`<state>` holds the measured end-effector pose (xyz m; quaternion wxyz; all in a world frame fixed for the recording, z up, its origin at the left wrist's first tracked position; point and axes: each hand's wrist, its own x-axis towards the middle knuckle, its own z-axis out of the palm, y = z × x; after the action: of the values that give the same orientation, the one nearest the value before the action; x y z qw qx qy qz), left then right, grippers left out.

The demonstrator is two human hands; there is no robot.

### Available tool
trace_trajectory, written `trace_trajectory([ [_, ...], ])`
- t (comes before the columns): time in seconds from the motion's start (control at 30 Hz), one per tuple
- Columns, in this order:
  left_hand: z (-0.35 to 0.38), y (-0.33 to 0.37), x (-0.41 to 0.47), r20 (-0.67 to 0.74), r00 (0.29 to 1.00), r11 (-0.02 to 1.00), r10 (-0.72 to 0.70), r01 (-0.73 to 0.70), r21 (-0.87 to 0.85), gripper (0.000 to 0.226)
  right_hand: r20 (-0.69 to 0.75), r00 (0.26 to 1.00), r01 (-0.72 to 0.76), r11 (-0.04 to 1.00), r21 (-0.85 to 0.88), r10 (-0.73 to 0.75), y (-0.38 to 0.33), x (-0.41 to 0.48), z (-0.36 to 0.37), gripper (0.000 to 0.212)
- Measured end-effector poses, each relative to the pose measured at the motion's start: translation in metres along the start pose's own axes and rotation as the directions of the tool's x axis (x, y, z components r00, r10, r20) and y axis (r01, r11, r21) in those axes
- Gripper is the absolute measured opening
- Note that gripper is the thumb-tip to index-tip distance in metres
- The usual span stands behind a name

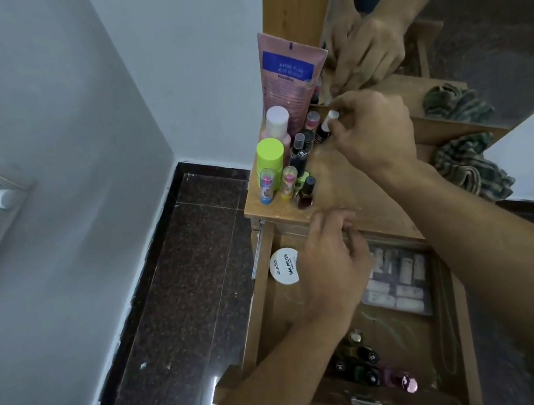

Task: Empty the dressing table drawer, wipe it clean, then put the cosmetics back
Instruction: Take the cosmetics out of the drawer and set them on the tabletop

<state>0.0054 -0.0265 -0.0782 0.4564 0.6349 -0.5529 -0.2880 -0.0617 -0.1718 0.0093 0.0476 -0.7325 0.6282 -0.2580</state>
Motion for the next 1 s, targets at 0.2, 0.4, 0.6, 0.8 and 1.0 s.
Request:
trace_trajectory([
  [0.2, 0.001, -0.003, 0.003, 0.011, 1.0, 1.0, -0.001, 0.001, 0.028, 0.021, -0.016, 0.999, 0.03, 1.0, -0.009, -0.03, -0.003, 0.004, 0.006, 0.027],
  [0.4, 0.001, -0.002, 0.003, 0.008, 1.0, 1.0, 0.0, 0.0, 0.019, 0.021, -0.034, 0.999, 0.033, 0.999, 0.008, -0.033, 0.001, 0.007, 0.012, 0.026],
  [0.6, -0.002, -0.002, 0.003, 0.019, 1.0, 1.0, 0.024, -0.024, -0.006, 0.022, -0.048, 0.995, 0.084, 0.996, 0.032, -0.083, 0.007, 0.0, 0.011, 0.022],
  [0.8, -0.008, -0.01, 0.008, 0.073, 0.996, 0.996, 0.059, -0.054, -0.064, 0.024, -0.11, 0.993, 0.039, 0.999, 0.03, -0.036, 0.019, -0.013, -0.001, 0.034],
  [1.0, -0.017, -0.016, -0.001, 0.101, 0.993, 0.997, 0.065, -0.061, -0.048, 0.019, -0.093, 0.994, 0.072, 0.992, 0.101, -0.062, 0.027, -0.077, -0.008, 0.027],
])
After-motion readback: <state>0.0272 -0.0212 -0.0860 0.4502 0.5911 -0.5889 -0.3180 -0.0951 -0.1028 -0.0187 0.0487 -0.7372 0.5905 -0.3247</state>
